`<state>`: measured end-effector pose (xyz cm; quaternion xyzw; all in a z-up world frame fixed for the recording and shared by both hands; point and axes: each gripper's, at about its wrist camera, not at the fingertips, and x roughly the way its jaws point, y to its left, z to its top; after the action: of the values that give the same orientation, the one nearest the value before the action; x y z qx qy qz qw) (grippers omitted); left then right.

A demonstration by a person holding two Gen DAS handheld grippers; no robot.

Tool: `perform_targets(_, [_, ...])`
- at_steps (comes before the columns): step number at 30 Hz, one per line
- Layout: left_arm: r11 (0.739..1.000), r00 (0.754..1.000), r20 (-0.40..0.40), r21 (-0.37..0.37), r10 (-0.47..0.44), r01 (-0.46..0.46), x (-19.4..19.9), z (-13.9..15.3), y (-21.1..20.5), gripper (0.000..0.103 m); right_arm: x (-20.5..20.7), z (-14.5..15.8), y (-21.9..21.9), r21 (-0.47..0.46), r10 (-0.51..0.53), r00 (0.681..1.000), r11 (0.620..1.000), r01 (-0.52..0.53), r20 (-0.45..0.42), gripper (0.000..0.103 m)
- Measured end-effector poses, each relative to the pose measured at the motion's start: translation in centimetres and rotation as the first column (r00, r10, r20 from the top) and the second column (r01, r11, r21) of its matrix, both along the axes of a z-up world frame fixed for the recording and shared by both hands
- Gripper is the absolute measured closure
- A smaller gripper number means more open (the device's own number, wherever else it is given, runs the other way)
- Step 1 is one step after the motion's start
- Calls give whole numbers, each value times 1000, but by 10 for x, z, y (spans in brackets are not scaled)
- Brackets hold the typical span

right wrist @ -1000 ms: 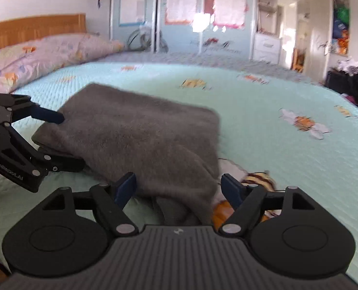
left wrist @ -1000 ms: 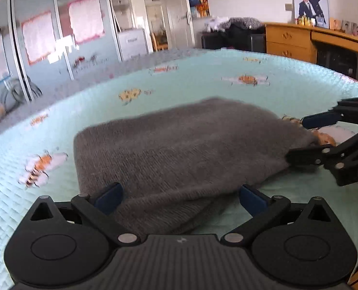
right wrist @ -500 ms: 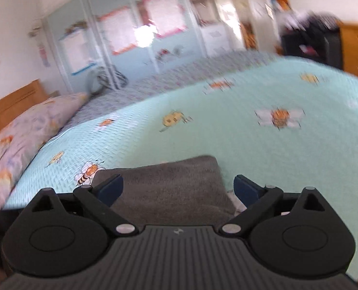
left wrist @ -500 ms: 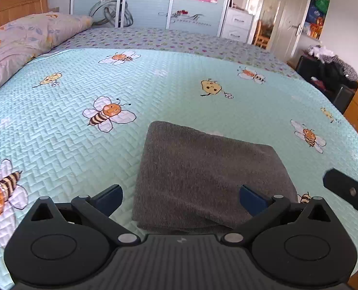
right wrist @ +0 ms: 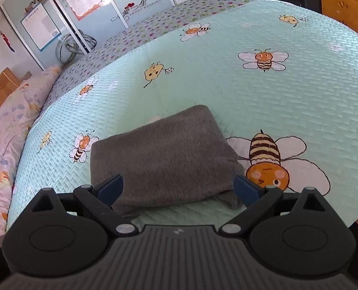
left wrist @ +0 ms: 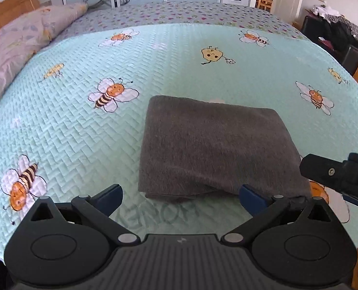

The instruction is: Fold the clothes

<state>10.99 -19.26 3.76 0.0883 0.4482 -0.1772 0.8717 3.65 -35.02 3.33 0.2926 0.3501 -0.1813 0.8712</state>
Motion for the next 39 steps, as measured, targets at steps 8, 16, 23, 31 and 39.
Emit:
perform_targets(8, [1000, 1000, 27, 3, -4, 4, -6, 4, 8, 1, -14, 9, 14, -93, 3, 1000, 996, -1, 17, 5])
perform_targets(16, [1000, 999, 33, -3, 1, -1, -5, 8, 13, 1, -8, 9, 20, -120, 20, 1000, 993, -21, -4, 5])
perform_targets(23, [1000, 999, 33, -15, -6, 7, 1, 12, 12, 1, 1, 8, 19, -108, 17, 1000, 994, -20, -25, 5])
perform_targets(31, [1000, 1000, 13, -21, -21, 22, 6, 5, 13, 1, 7, 3, 22, -112, 22, 999, 993, -27, -48, 5])
perform_targets(39, [999, 1000, 9, -30, -10, 10, 11, 2, 19, 1, 5, 4, 28, -131, 20, 999, 991, -27, -50, 5])
